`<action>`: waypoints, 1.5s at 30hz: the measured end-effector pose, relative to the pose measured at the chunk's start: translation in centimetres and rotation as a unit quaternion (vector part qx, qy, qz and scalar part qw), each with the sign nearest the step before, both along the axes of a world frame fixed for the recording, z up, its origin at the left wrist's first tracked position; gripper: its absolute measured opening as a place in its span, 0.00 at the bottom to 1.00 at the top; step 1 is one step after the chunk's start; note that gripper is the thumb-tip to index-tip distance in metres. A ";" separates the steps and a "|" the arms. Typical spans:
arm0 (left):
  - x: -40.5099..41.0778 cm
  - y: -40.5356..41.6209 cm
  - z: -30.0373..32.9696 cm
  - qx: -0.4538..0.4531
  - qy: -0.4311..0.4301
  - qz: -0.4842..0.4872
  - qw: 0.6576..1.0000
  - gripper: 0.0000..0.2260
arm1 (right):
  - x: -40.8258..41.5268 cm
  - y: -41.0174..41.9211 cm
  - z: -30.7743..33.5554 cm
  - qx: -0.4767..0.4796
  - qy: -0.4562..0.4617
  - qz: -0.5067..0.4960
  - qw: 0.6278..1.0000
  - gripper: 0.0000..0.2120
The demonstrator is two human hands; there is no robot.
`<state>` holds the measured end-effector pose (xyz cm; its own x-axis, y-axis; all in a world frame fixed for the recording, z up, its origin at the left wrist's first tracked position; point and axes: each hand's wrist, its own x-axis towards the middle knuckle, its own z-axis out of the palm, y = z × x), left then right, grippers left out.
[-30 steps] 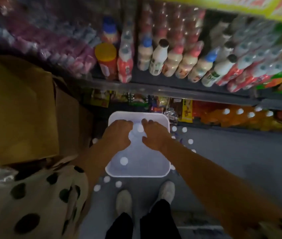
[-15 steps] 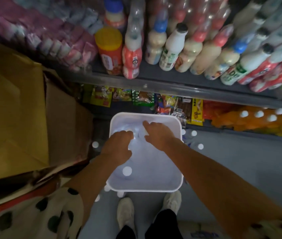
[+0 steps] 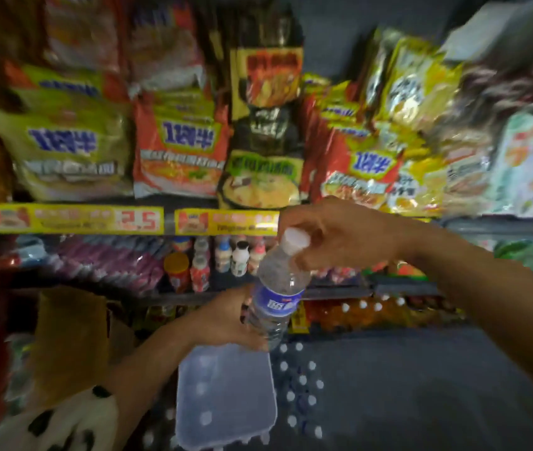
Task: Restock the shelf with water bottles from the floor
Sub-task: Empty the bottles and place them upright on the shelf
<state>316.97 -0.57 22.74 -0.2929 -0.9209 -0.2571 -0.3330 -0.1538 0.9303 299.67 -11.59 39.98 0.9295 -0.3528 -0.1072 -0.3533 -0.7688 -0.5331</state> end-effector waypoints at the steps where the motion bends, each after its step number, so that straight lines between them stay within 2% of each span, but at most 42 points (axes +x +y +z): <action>1: -0.7 -0.3 2.5 -0.022 0.013 -0.007 1.000 0.28 | -0.5 0.2 2.7 -0.013 -0.011 -0.005 1.000 0.08; 5: -2.5 -1.2 11.1 -0.097 0.009 -0.007 0.995 0.19 | -2.7 1.1 11.0 -0.002 -0.063 -0.057 0.996 0.07; 7: -3.0 -1.7 15.0 -0.123 -0.004 -0.006 0.992 0.18 | -3.9 1.5 14.0 0.022 -0.092 -0.098 0.991 0.08; 10: -3.8 -2.7 19.9 -0.149 -0.018 -0.026 0.988 0.17 | -5.3 2.6 18.2 0.005 -0.117 -0.158 0.980 0.13; 14: -5.8 -3.6 26.2 -0.185 -0.016 -0.065 0.980 0.17 | -7.0 4.4 23.4 -0.110 -0.105 -0.192 0.969 0.14; 17: -7.4 -4.5 30.2 -0.206 -0.003 -0.101 0.973 0.17 | -8.2 4.2 26.8 -0.150 -0.137 -0.213 0.956 0.13; 20: -8.6 -6.3 34.5 -0.237 0.001 -0.096 0.967 0.18 | -9.3 2.9 30.3 -0.201 -0.186 -0.239 0.932 0.22; 24: -10.2 -10.4 40.8 -0.309 -0.011 -0.051 0.950 0.28 | -11.5 0.3 35.6 -0.247 -0.261 -0.253 0.898 0.14; 27: -11.7 -14.3 44.4 -0.347 -0.028 0.000 0.937 0.22 | -13.1 -3.3 38.5 -0.278 -0.302 -0.250 0.877 0.12; 31: -14.2 -20.5 46.7 -0.375 -0.061 0.072 0.922 0.20 | -15.0 -10.4 40.0 -0.348 -0.288 -0.277 0.848 0.13; 33: -15.6 -24.3 46.7 -0.363 -0.071 0.096 0.924 0.17 | -15.6 -14.9 40.3 -0.358 -0.270 -0.287 0.847 0.15; 39: -18.2 -34.6 45.4 -0.310 -0.118 0.134 0.934 0.09 | -16.1 -27.3 39.8 -0.333 -0.212 -0.301 0.868 0.21; 45: -17.5 -40.2 44.2 -0.278 -0.177 0.167 0.929 0.14 | -14.9 -34.4 38.7 -0.281 -0.164 -0.291 0.900 0.27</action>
<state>299.42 -40.80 66.93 0.0461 -0.9648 0.2590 -0.6534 0.1670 0.7384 284.78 -46.00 78.65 0.5196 -0.7026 0.4862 -0.6773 -0.6856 -0.2668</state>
